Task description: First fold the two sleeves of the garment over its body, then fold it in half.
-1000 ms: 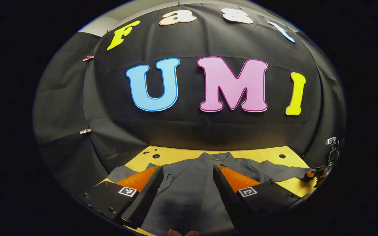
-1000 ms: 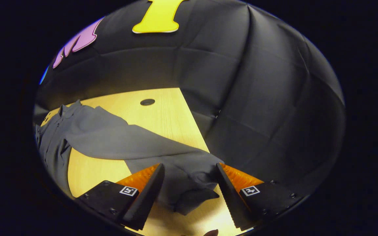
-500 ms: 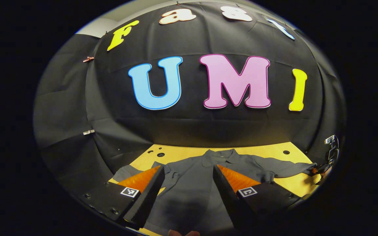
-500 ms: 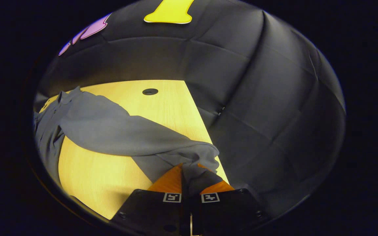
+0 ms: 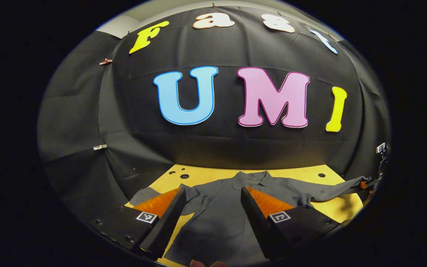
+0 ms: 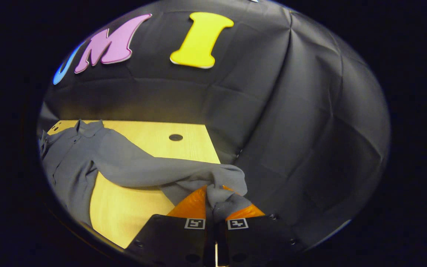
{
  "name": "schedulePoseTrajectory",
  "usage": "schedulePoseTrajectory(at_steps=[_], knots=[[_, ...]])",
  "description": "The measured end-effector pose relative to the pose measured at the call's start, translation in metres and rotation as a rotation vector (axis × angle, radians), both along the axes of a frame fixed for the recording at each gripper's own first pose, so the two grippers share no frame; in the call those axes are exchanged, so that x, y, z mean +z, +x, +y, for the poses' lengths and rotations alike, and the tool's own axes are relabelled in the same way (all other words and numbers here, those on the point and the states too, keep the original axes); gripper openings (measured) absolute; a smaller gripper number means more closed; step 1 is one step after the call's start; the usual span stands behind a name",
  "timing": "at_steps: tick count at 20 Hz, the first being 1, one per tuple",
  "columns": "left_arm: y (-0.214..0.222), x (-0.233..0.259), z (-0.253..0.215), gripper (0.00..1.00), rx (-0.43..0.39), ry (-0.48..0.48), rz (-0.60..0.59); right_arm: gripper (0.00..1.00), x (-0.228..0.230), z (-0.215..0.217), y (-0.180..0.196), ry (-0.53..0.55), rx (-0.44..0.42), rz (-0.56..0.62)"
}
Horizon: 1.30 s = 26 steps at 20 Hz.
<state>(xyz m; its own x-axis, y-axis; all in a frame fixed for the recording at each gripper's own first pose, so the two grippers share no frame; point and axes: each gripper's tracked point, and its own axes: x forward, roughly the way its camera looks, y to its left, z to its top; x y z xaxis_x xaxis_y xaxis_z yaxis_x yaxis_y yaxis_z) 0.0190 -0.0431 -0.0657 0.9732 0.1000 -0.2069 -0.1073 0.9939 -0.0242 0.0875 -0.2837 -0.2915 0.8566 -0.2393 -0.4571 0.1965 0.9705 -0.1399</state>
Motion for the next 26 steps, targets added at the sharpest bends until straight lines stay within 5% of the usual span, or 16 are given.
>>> schedulePoseTrajectory(at_steps=[6,11,20,26], knots=[[-0.005,0.003,0.046,0.94,-0.086,-0.011,-0.031,0.07,0.08,0.056,-0.038,-0.185,-0.038,-0.111],[-0.006,0.002,0.088,0.94,-0.113,-0.03,-0.058,0.07,0.127,0.127,-0.049,-0.212,-0.033,-0.185],[0.01,-0.021,0.163,0.95,-0.08,-0.074,-0.057,0.07,0.182,0.301,-0.004,-0.129,0.154,-0.299],[0.027,-0.06,0.221,0.95,-0.055,-0.108,-0.015,0.07,0.176,0.432,0.032,-0.047,0.312,-0.316]])
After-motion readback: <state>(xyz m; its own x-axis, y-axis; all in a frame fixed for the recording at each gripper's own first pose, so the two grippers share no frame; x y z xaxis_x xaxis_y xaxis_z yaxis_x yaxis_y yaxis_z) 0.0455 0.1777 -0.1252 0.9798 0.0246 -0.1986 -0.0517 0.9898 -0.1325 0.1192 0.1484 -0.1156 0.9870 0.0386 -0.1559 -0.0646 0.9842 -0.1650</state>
